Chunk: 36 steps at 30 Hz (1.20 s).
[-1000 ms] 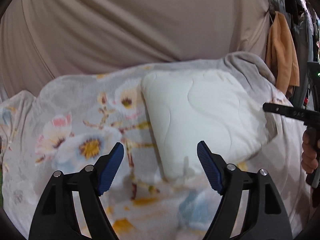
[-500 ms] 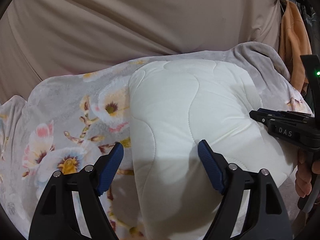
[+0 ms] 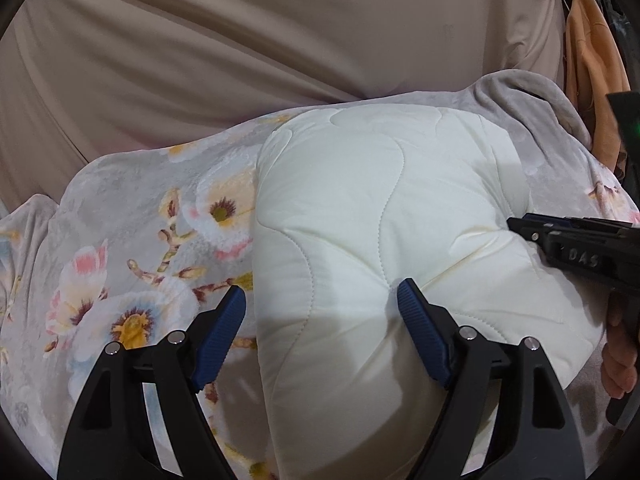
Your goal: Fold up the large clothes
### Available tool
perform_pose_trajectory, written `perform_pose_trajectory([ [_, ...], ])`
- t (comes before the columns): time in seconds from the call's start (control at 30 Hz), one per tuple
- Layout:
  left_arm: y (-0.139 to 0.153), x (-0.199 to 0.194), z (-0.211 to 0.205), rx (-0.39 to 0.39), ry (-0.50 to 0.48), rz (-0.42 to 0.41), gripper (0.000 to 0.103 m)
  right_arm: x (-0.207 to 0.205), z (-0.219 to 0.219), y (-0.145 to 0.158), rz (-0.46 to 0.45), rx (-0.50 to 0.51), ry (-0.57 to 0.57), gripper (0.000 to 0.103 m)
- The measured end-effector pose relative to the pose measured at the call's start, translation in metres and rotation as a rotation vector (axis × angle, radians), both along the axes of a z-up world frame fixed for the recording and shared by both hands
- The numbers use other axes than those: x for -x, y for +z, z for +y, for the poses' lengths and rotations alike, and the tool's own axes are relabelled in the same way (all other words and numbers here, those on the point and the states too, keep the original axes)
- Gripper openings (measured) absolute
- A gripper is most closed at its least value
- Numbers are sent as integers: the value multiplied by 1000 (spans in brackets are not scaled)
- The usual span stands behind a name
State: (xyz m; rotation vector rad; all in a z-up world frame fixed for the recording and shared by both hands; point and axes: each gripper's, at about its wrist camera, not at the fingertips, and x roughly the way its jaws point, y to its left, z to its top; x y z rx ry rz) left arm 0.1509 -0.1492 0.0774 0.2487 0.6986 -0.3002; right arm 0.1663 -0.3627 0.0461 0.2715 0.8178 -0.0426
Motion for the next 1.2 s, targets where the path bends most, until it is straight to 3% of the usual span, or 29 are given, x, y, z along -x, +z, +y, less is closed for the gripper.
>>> perform_pose_trajectory([
  [0.13,3,1,3,3,2,4,77,15,-14,23,-23,-106,-7,34],
  [0.27,22,5,26,107,-20,47,77,41,-28,36,-24,-174,-1,37],
  [0.37,32,7,33,129,-21,38,77,56,-20,33,-8,-139,34,19],
  [0.43,25,4,27,99,-24,48,77,58,-12,22,23,-81,41,18],
  [0.53,5,0,18,55,-18,61,79,48,-9,-2,76,-100,47,19],
  [0.6,7,1,22,55,-17,61,79,50,-13,4,74,-119,47,19],
  [0.7,24,-1,39,149,-37,101,84,60,-33,27,1,-194,15,19],
  [0.77,32,-8,52,203,-27,113,92,63,-54,37,-29,-202,-43,29],
  [0.87,31,-26,60,240,0,150,95,48,-79,23,47,-222,-88,41],
  [0.97,12,-49,64,311,-7,283,95,30,-80,-3,133,-320,-42,41],
  [1.07,-7,-60,63,397,-11,384,98,21,-73,-17,153,-387,-2,41],
  [1.2,-6,-56,49,389,-53,380,98,16,-74,-19,154,-469,29,41],
])
